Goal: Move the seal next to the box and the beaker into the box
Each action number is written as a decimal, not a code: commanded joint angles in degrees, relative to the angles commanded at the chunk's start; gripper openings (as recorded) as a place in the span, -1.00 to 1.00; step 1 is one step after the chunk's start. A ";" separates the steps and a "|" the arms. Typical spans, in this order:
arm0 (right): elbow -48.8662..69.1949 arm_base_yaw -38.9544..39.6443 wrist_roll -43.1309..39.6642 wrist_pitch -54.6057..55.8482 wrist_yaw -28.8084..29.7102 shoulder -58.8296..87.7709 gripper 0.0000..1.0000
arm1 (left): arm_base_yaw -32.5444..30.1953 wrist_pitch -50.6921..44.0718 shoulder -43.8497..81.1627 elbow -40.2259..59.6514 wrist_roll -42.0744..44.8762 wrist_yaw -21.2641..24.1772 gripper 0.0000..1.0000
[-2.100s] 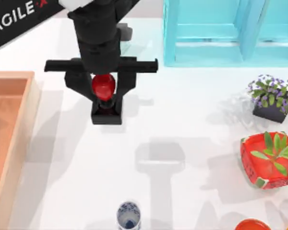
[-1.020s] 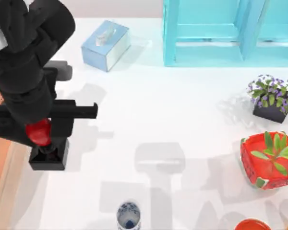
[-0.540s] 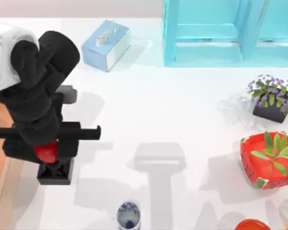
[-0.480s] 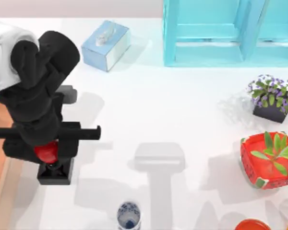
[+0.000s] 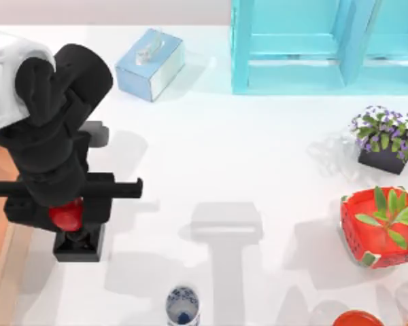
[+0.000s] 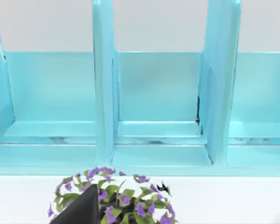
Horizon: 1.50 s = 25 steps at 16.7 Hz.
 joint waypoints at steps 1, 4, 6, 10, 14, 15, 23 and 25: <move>0.00 0.00 0.00 0.00 0.00 0.00 1.00 | 0.00 0.00 0.00 0.00 0.00 0.00 0.06; 0.00 0.00 0.00 0.00 0.00 0.00 1.00 | 0.00 0.00 0.00 0.00 0.00 0.00 0.51; 0.00 0.00 0.00 0.00 0.00 0.00 1.00 | 0.00 0.00 0.00 0.00 0.00 0.00 0.81; 0.00 0.00 0.00 0.00 0.00 0.00 1.00 | 0.00 0.00 0.00 0.00 0.00 0.00 1.00; 0.00 0.00 0.00 0.00 0.00 0.00 1.00 | 0.00 0.00 0.00 0.00 0.00 0.00 1.00; 0.00 0.00 0.00 0.00 0.00 0.00 1.00 | 0.00 0.00 0.00 0.00 0.00 0.00 1.00; 0.00 0.00 0.00 0.00 0.00 0.00 1.00 | -0.44 -11.22 0.34 10.66 -0.27 -0.07 1.00; 0.00 0.00 0.00 0.00 0.00 0.00 1.00 | -0.45 -16.12 0.00 15.38 -0.33 -0.05 1.00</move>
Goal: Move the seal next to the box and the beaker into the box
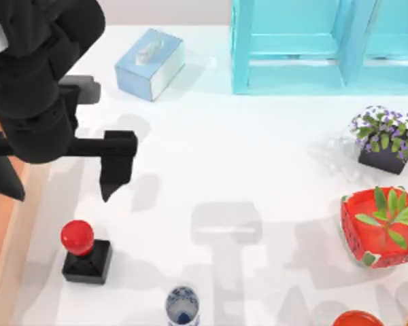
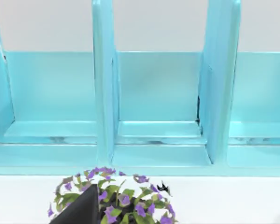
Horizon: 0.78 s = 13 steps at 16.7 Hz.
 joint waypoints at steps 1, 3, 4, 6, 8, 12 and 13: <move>0.00 0.00 0.00 0.00 0.00 0.00 1.00 | 0.01 -2.29 -0.26 2.22 0.01 0.01 1.00; 0.00 0.00 0.00 0.00 0.00 0.00 1.00 | 0.04 -5.60 -0.66 5.53 0.01 0.04 1.00; 0.00 0.00 0.00 0.00 0.00 0.00 1.00 | 0.05 -6.42 -0.78 6.35 0.00 0.05 1.00; 0.00 0.00 0.00 0.00 0.00 0.00 1.00 | 0.06 -6.67 -0.83 6.60 0.00 0.05 1.00; 0.00 0.00 0.00 0.00 0.00 0.00 1.00 | 0.16 -6.51 -0.66 6.44 0.00 0.05 1.00; 0.00 0.00 0.00 0.00 0.00 0.00 1.00 | -3.94 -4.44 0.74 5.10 -4.06 0.05 1.00; 0.00 0.00 0.00 0.00 0.00 0.00 1.00 | -6.25 -3.22 1.42 4.34 -6.34 0.06 1.00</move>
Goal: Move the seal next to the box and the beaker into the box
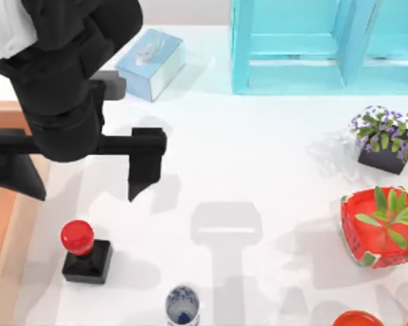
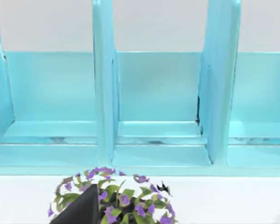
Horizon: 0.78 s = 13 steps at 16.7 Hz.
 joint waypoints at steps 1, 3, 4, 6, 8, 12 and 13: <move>0.00 0.00 0.00 0.00 0.00 0.00 1.00 | -2.65 1.48 0.68 -0.90 -2.59 0.03 1.00; 0.00 0.00 0.00 0.00 0.00 0.00 1.00 | -8.61 5.00 2.01 -2.95 -8.55 0.12 1.00; 0.00 0.00 0.00 0.00 0.00 0.00 1.00 | -11.73 6.90 2.64 -4.03 -11.74 0.17 1.00; 0.00 0.00 0.00 0.00 0.00 0.00 1.00 | -17.70 10.60 3.81 -6.20 -17.86 0.25 1.00; 0.00 0.00 0.00 0.00 0.00 0.00 1.00 | -22.43 13.77 4.65 -8.21 -22.67 0.32 1.00; 0.00 0.00 0.00 0.00 0.00 0.00 1.00 | -25.32 15.99 5.17 -9.67 -25.53 0.38 1.00; 0.00 0.00 0.00 0.00 0.00 0.00 1.00 | -25.32 15.99 5.17 -9.67 -25.53 0.38 1.00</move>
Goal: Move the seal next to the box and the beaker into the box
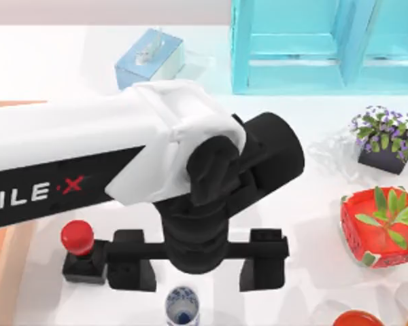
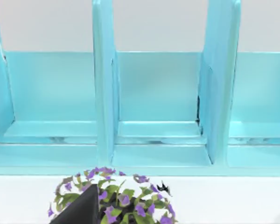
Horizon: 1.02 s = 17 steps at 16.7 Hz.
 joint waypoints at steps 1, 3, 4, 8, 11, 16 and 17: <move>0.00 0.00 0.00 0.00 0.00 0.00 1.00 | 0.23 -0.12 -0.25 0.16 0.08 -0.01 1.00; 0.00 0.00 0.00 0.00 0.00 0.00 1.00 | 0.15 0.66 0.15 -0.51 0.15 0.00 1.00; 0.00 0.00 0.00 0.00 0.00 0.00 1.00 | 0.14 1.77 0.52 -1.30 0.16 0.00 1.00; 0.00 0.00 0.00 0.00 0.00 0.00 1.00 | 0.14 8.87 2.80 -6.09 0.19 0.00 1.00; 0.00 0.00 0.00 0.00 0.00 0.00 1.00 | 0.14 14.97 4.76 -10.20 0.22 0.01 1.00; 0.00 0.00 0.00 0.00 0.00 0.00 1.00 | 0.14 17.98 5.72 -12.26 0.23 0.02 1.00; 0.00 0.00 0.00 0.00 0.00 0.00 1.00 | 0.14 17.98 5.72 -12.26 0.23 0.02 1.00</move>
